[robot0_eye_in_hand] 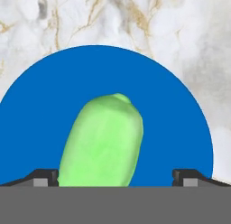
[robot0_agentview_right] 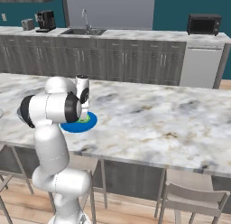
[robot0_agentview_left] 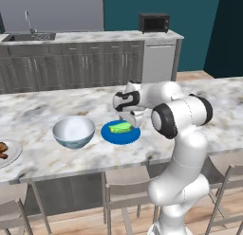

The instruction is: Pick the chicken drumstick and corn from their plates and place them in the bowl. Then put the bowl in the fridge.

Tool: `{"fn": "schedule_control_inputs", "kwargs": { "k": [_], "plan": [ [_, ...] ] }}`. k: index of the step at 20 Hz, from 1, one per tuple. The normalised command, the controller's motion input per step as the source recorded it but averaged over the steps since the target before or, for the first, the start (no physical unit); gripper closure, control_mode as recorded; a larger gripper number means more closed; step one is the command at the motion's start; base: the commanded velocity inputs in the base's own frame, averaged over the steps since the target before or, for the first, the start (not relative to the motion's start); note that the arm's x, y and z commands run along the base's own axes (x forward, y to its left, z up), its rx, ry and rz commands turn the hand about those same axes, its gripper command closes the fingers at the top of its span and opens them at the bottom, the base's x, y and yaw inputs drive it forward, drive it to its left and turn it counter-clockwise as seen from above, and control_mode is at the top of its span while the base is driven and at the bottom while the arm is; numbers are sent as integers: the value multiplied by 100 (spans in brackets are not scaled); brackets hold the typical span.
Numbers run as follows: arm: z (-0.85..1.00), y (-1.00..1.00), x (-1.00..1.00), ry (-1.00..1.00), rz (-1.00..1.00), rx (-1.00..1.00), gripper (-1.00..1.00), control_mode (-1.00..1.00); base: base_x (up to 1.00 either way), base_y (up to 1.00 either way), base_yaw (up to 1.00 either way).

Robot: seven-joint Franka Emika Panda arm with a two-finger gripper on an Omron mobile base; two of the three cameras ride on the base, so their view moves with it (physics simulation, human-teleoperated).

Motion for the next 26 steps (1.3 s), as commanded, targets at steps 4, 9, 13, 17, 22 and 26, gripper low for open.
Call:
{"fn": "schedule_control_inputs", "kwargs": {
  "k": [4,9,13,17,22,26],
  "plan": [
    [-12,2,20,0,0,3,-100,-100,0,0,0],
    [-13,1,10,0,0,4,-100,-100,0,0,0],
    [-24,5,0,0,-1,1,-100,-100,0,0,0],
    [-25,10,0,0,-1,0,-100,-100,0,0,0],
    [-23,13,-1,0,0,0,100,-100,0,0,0],
    [-1,1,-17,-1,0,0,100,-100,0,0,0]
  ]
}}
